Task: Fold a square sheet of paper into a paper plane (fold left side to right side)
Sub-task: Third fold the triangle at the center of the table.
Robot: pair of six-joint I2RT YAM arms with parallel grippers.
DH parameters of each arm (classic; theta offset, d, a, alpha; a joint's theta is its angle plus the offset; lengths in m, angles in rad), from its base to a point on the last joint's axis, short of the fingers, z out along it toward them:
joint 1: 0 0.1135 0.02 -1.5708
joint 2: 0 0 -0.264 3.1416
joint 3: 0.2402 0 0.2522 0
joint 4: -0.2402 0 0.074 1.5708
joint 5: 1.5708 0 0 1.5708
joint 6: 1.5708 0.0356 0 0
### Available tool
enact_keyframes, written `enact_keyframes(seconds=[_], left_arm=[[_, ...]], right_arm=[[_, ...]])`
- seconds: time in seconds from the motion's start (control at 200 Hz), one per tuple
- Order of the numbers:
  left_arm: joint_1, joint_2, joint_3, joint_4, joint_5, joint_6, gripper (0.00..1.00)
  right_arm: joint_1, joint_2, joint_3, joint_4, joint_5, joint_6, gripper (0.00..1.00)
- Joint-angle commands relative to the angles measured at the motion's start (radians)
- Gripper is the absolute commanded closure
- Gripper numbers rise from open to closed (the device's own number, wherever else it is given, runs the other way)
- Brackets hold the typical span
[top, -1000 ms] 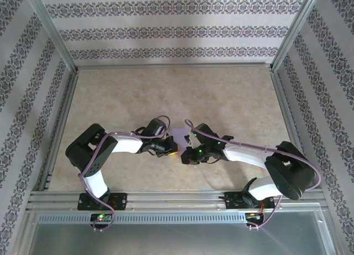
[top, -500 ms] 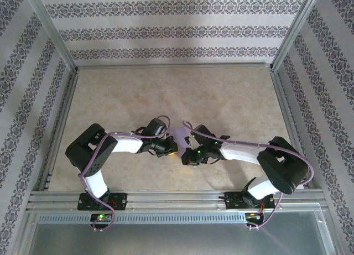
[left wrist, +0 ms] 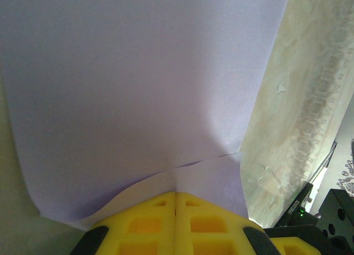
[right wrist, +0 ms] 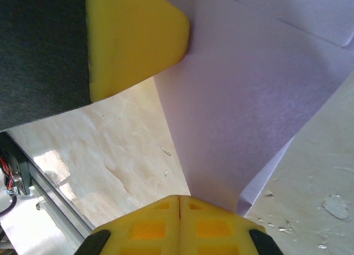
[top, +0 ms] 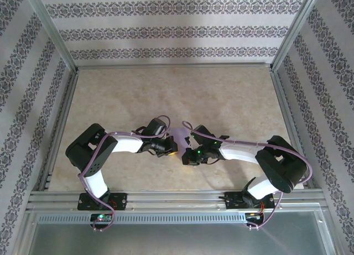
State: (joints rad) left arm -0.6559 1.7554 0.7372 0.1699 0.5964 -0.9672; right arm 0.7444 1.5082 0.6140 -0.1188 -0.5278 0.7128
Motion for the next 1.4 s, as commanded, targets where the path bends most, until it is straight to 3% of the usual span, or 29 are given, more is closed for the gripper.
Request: enact_keyframes(seconds=[0.0,1.134,1.399], left_arm=[[-0.018,0.033,-0.010,-0.114,-0.062,0.016,1.00],[-0.017,0.012,0.015,-0.120,-0.059,0.032,1.00],[-0.017,-0.115,0.054,-0.155,-0.085,0.074,0.91]], right_arm=[[0.010,0.014,-0.011,0.000,0.017,0.012,1.00],[-0.013,0.052,-0.047,0.003,0.008,0.014,1.00],[-0.059,0.049,-0.101,0.019,-0.010,0.013,1.00]])
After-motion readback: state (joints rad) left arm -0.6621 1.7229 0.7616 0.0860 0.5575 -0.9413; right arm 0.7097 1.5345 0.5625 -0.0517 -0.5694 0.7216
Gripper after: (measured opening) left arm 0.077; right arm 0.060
